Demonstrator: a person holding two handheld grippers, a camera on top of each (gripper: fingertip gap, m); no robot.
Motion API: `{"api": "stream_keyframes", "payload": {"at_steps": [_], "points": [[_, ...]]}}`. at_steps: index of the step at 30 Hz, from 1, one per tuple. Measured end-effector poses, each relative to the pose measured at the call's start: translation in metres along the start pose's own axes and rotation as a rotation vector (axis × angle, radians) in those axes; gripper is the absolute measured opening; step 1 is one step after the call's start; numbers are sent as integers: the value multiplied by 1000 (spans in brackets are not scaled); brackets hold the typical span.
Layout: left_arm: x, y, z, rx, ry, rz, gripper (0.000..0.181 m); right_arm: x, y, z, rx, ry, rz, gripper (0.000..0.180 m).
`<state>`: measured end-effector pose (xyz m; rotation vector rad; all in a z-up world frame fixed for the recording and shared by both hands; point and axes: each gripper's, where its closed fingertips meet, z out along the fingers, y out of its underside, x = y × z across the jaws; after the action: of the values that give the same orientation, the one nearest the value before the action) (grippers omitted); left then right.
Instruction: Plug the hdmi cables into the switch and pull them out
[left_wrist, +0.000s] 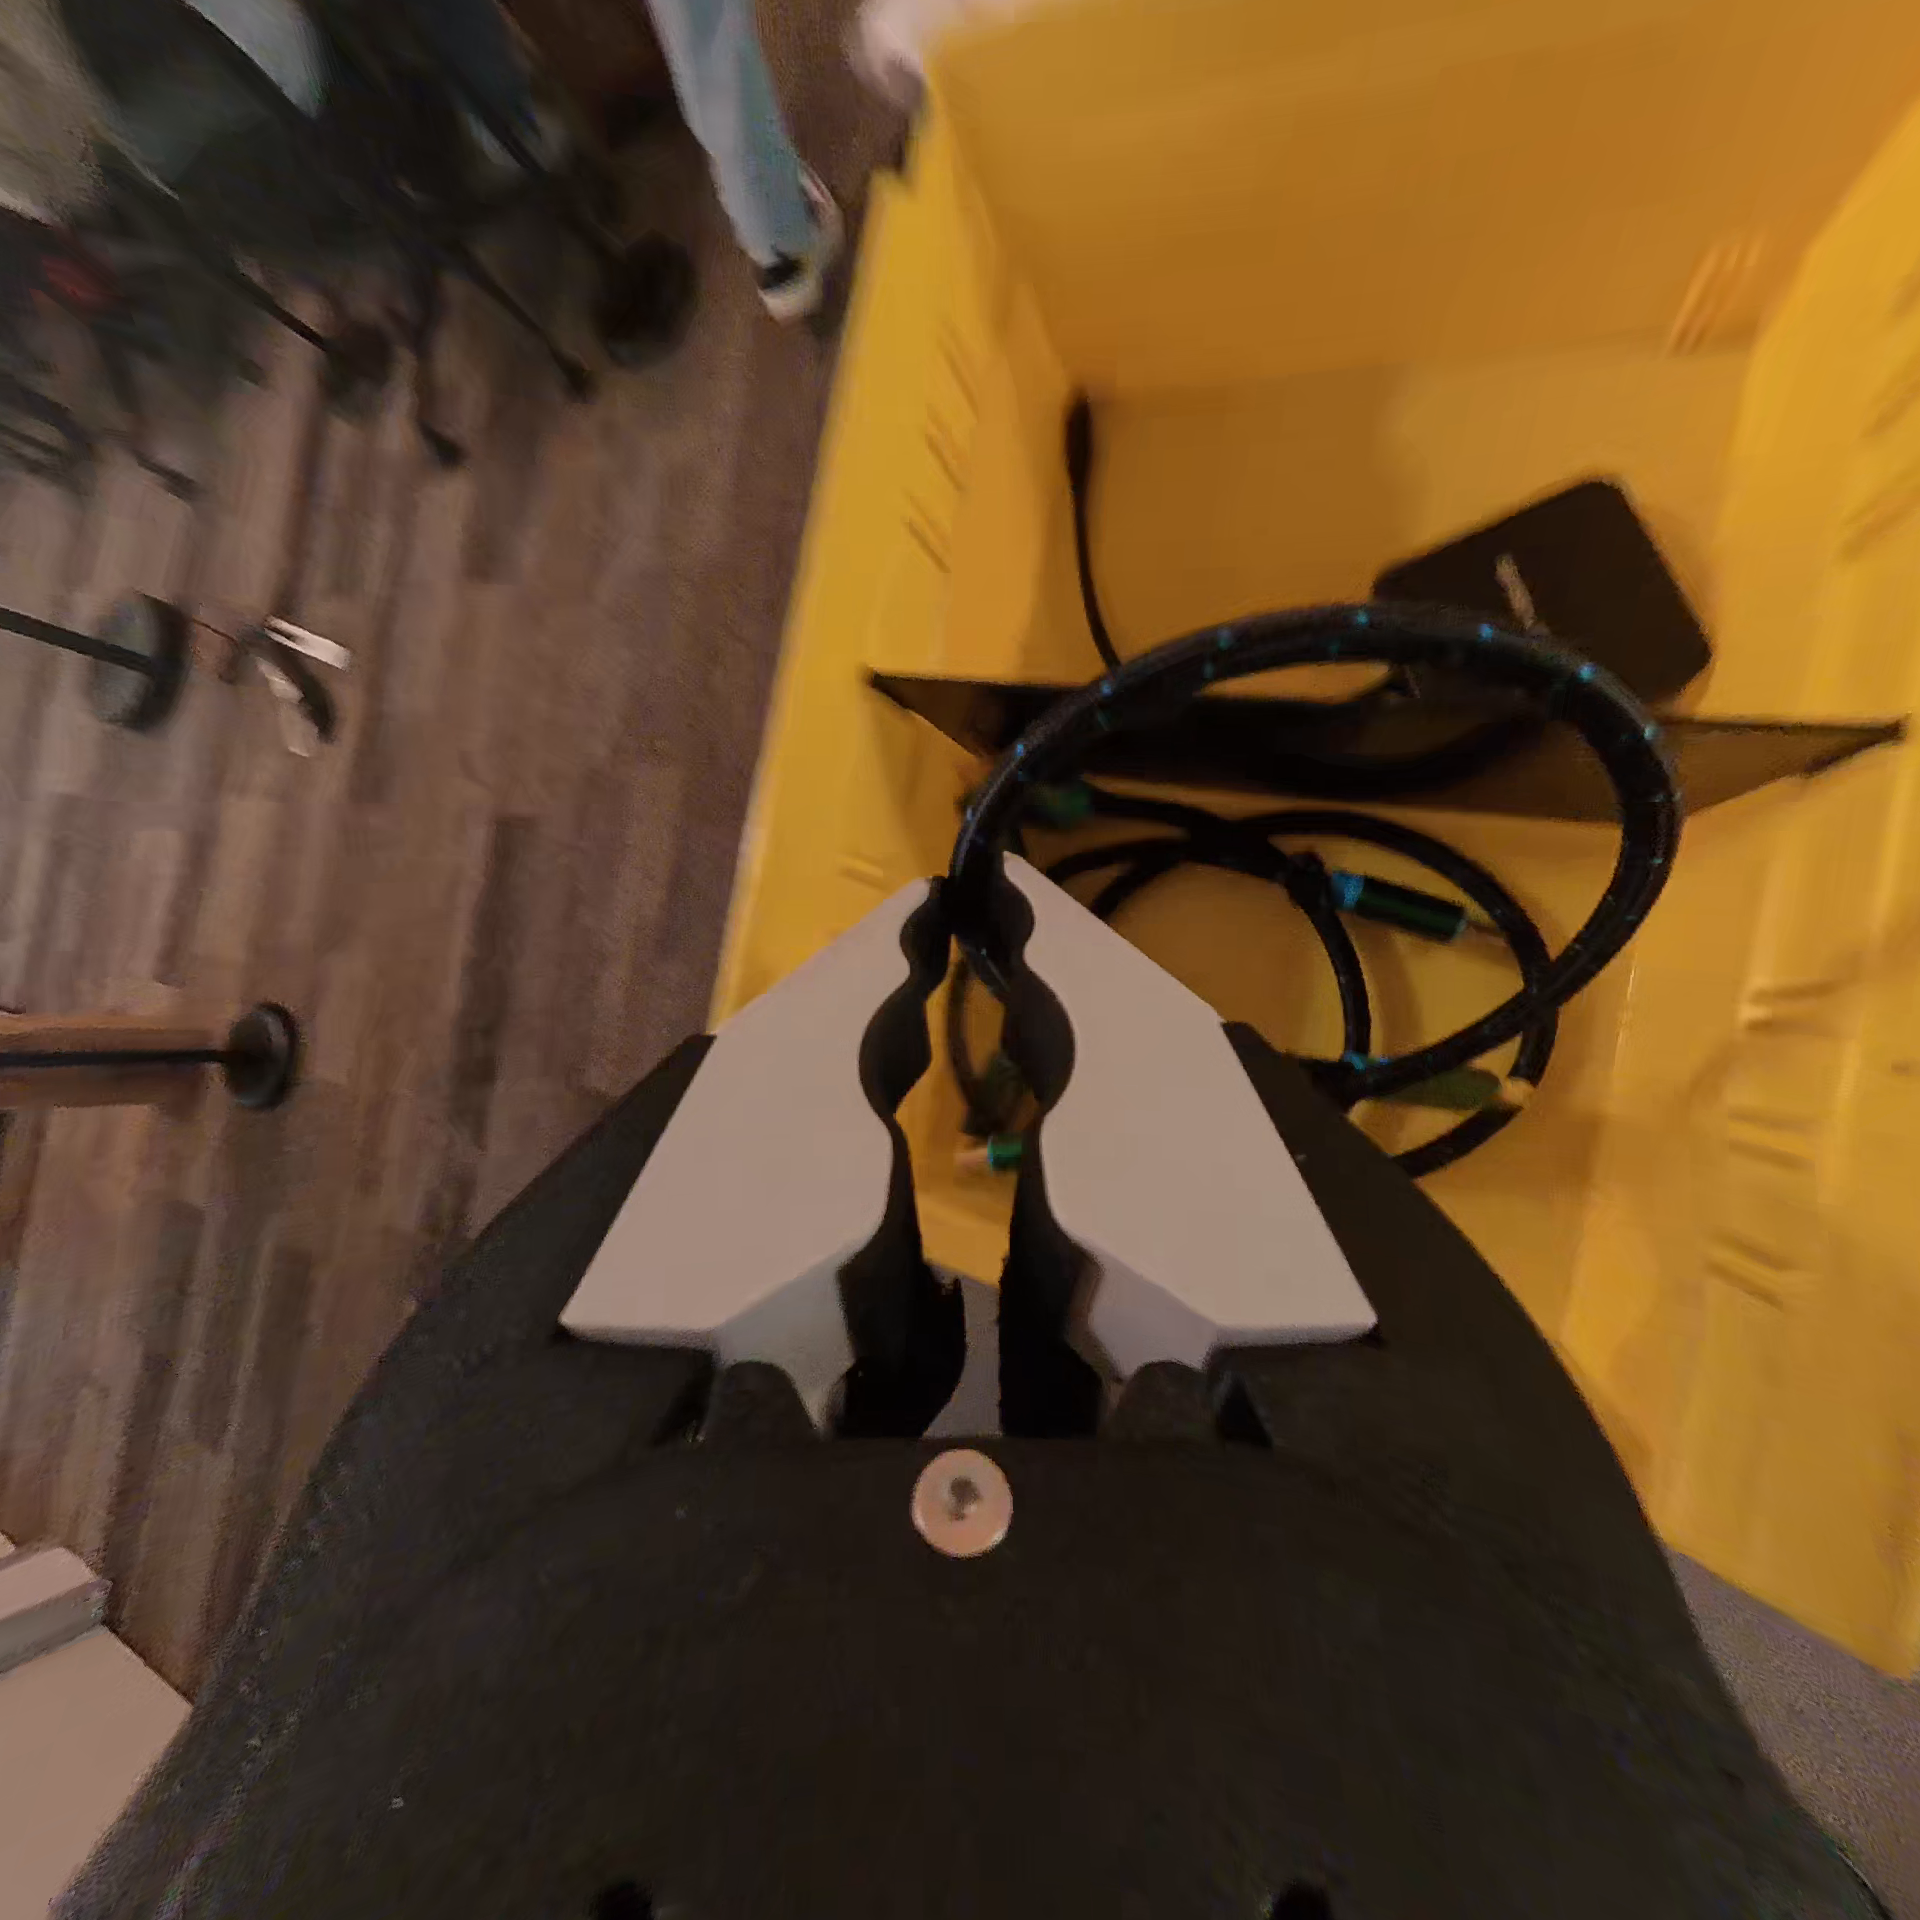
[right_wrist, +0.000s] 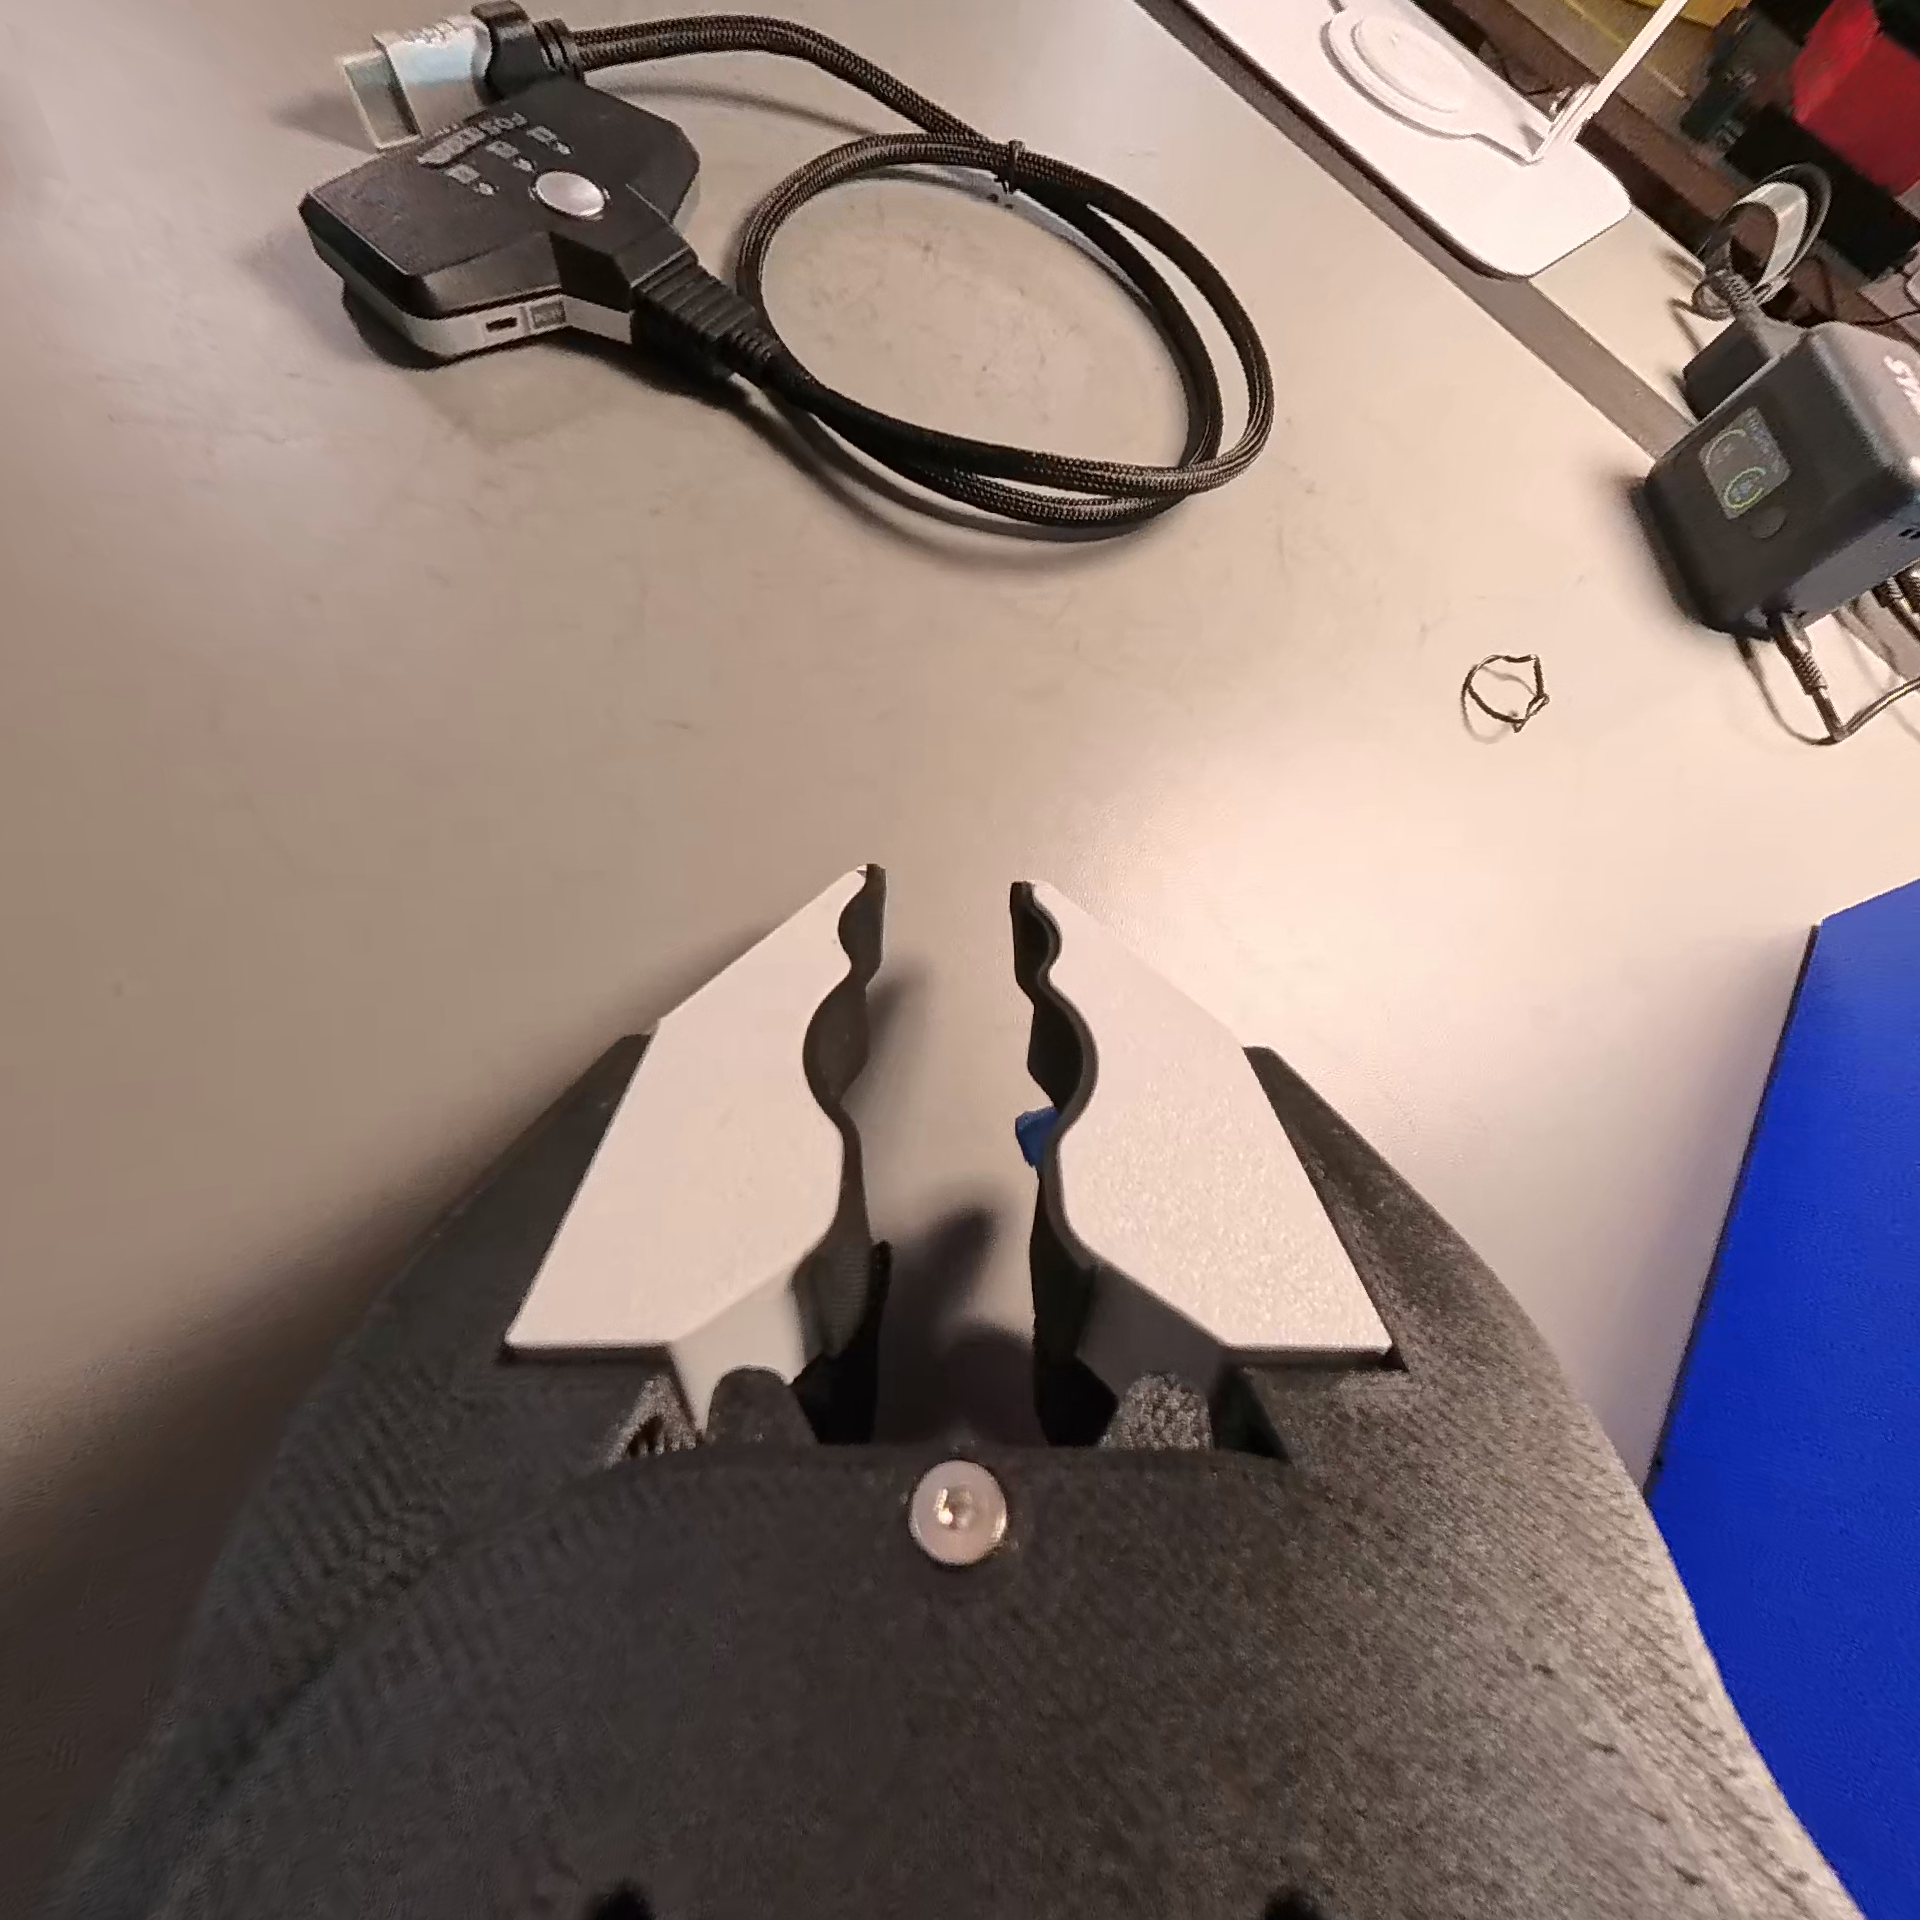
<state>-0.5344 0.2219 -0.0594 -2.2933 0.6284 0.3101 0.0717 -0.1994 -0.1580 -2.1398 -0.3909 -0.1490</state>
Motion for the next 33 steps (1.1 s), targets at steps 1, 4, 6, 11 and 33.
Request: {"api": "stream_keyframes", "payload": {"at_steps": [1,4,6,11,33], "points": [[-9,-14,-19,54,-48,3,7,0,0,0,-1,2,1,26],[-21,-59,-82,228,-138,27,7,0,0,0,-1,5,0,26],[-7,-90,-125,353,-121,56,6,1,0,0,-2,8,-1,26],[95,-130,-179,492,130,216,6,0,-3,0,13,10,2,28],[411,-103,-229,1143,1750,314,6,-83,-180,95,371,-460,-187,40]]}}
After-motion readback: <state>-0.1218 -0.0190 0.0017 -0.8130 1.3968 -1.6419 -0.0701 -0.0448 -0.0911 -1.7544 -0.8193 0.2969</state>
